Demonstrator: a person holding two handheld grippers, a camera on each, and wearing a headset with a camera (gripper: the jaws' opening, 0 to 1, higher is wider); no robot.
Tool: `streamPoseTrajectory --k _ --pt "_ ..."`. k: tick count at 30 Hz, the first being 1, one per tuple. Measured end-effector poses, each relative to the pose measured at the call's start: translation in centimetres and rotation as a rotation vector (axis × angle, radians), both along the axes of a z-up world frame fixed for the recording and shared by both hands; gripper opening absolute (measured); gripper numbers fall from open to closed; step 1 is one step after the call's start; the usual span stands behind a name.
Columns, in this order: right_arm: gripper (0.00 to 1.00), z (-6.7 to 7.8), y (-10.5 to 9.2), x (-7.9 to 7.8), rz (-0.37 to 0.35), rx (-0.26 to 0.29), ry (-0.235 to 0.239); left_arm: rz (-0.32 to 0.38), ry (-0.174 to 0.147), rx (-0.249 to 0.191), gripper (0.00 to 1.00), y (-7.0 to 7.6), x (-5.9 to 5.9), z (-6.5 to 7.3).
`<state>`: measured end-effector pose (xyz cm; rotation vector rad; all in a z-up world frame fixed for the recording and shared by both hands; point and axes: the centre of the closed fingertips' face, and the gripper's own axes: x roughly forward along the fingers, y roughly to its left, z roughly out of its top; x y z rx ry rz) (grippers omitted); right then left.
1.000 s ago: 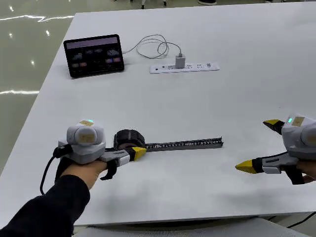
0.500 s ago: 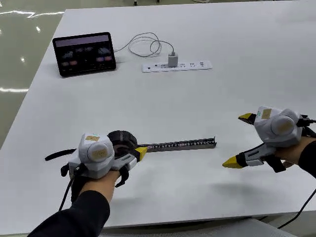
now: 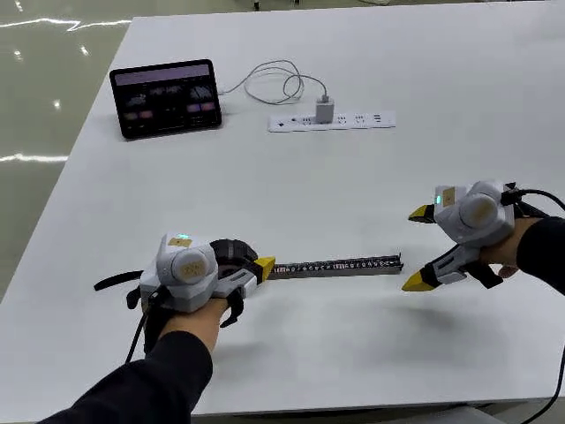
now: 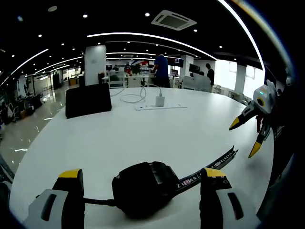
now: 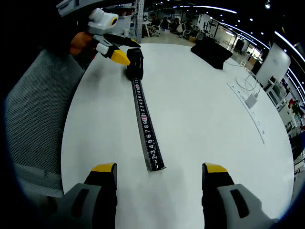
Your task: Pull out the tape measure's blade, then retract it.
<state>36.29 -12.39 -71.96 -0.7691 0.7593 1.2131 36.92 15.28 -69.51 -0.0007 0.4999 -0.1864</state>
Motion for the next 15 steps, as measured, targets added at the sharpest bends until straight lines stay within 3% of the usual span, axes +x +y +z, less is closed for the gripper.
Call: streamPoseTrajectory --k 3,15 --pt "0.64 -0.8 -0.2 0.4 0.036 -0.045 0.012 -0.015 -0.003 0.003 0.98 -0.3 0.3 -0.2" --pt "0.36 -2.3 0.4 -0.1 0.129 -0.087 0.099 -0.039 0.014 -0.018 0.91 -1.2 0.8 -0.9"
